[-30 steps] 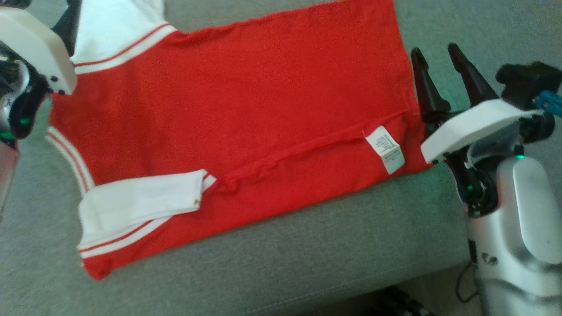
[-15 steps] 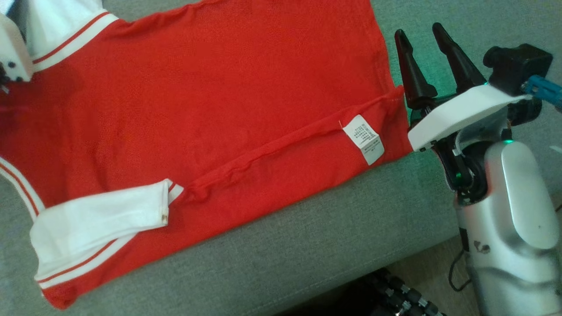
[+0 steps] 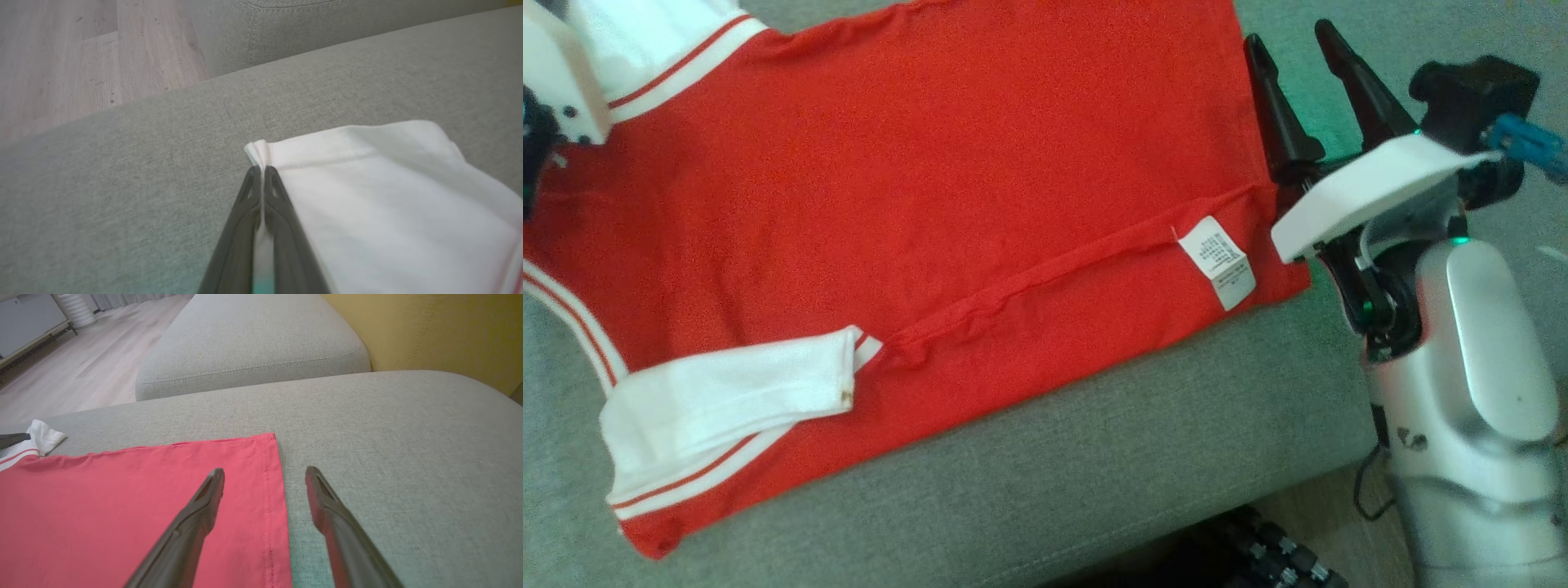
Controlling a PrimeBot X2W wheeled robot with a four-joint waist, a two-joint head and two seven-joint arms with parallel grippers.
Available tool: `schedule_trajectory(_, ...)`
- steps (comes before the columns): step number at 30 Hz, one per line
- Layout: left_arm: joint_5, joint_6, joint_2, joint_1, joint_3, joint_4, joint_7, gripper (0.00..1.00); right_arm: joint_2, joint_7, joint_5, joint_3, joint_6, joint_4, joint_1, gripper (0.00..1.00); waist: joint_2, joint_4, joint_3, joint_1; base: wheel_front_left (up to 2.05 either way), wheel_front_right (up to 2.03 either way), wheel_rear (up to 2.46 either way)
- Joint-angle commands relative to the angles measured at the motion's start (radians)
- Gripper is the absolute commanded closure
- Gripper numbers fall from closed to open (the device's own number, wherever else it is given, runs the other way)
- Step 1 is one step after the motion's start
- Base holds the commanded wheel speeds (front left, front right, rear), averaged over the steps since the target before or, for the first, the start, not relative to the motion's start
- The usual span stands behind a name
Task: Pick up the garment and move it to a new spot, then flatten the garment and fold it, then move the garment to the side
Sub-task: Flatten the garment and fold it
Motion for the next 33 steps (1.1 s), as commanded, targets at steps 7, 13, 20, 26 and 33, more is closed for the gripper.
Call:
schedule_trajectory(7,0.003,-0.032,-0.013,-0.033,0.003,-0.044,-0.068,1.0,-0.026,0.043,-0.057,0.01,0.007,0.046,-0.098,0.0,0.0,0.07,-0.049,0.0,0.0,0.0,0.0)
schedule_trajectory(13,0.001,-0.057,-0.066,-0.044,-0.013,-0.098,-0.149,1.0,-0.071,0.09,-0.101,-0.01,0.007,0.207,-0.199,0.0,0.0,0.155,-0.084,0.0,0.0,0.0,0.0)
schedule_trajectory(20,-0.013,-0.082,-0.114,-0.034,-0.047,-0.191,-0.204,1.0,-0.093,0.101,-0.167,-0.088,0.007,0.452,-0.318,0.0,0.0,0.25,-0.094,0.0,0.0,0.0,0.0)
schedule_trajectory(26,-0.025,-0.09,-0.133,-0.026,-0.071,-0.237,-0.22,1.0,-0.079,0.083,-0.21,-0.142,0.007,0.601,-0.373,0.24,0.0,0.281,-0.097,0.0,0.0,0.0,0.0)
schedule_trajectory(33,-0.035,-0.095,-0.134,-0.015,-0.094,-0.273,-0.22,1.0,-0.063,0.048,-0.246,-0.167,0.007,0.708,-0.412,1.0,0.0,0.286,-0.103,0.0,0.0,0.0,0.0)
